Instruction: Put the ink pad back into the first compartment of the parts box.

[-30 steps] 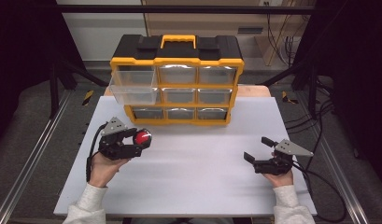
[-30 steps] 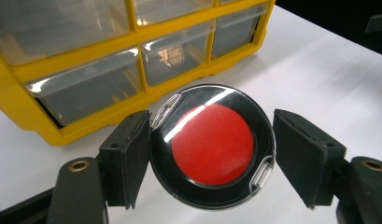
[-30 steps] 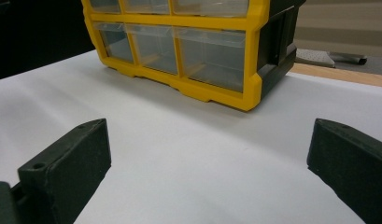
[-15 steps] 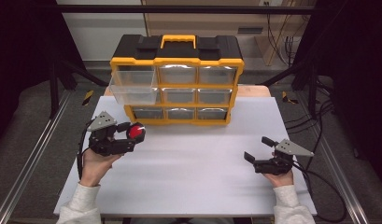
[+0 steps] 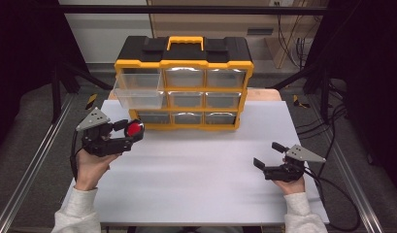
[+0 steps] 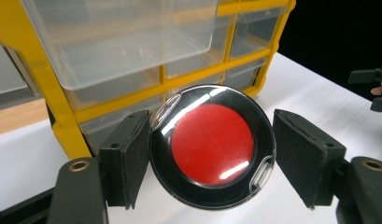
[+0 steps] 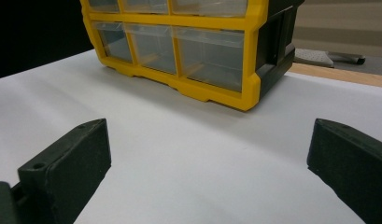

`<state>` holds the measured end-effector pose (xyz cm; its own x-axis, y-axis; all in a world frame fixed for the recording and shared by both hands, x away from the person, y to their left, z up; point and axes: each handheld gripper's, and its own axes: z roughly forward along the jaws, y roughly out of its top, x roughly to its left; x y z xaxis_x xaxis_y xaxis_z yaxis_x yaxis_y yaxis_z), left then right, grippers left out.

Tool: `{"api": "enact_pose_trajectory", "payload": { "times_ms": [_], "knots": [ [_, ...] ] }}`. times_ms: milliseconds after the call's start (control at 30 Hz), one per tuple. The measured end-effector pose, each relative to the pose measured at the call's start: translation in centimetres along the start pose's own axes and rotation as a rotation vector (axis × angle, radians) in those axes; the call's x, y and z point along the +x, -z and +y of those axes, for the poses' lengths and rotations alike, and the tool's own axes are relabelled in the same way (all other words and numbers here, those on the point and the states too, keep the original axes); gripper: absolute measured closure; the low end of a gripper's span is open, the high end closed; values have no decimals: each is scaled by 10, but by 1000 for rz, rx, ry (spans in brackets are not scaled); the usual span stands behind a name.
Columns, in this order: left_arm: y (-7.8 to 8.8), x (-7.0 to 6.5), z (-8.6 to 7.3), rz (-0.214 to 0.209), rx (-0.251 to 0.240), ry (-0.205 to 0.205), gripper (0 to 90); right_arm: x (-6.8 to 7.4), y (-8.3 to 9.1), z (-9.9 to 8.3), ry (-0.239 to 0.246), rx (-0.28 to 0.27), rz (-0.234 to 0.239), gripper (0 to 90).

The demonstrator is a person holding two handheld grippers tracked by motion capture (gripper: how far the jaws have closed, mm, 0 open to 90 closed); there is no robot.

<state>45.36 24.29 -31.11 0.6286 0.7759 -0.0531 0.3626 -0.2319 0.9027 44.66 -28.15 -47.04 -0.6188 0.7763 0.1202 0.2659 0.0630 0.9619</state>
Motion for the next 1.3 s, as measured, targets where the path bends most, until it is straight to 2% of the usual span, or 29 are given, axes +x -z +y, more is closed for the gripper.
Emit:
{"api": "enact_pose_trajectory", "payload": {
  "times_ms": [633,1300],
  "knots": [
    [18,-6,24,5,-55,-21,294,0,1,1,1,-8,1,3],
    [27,-9,50,10,-97,-36,295,0,0,1,1,-7,2,3]
  ]
}}
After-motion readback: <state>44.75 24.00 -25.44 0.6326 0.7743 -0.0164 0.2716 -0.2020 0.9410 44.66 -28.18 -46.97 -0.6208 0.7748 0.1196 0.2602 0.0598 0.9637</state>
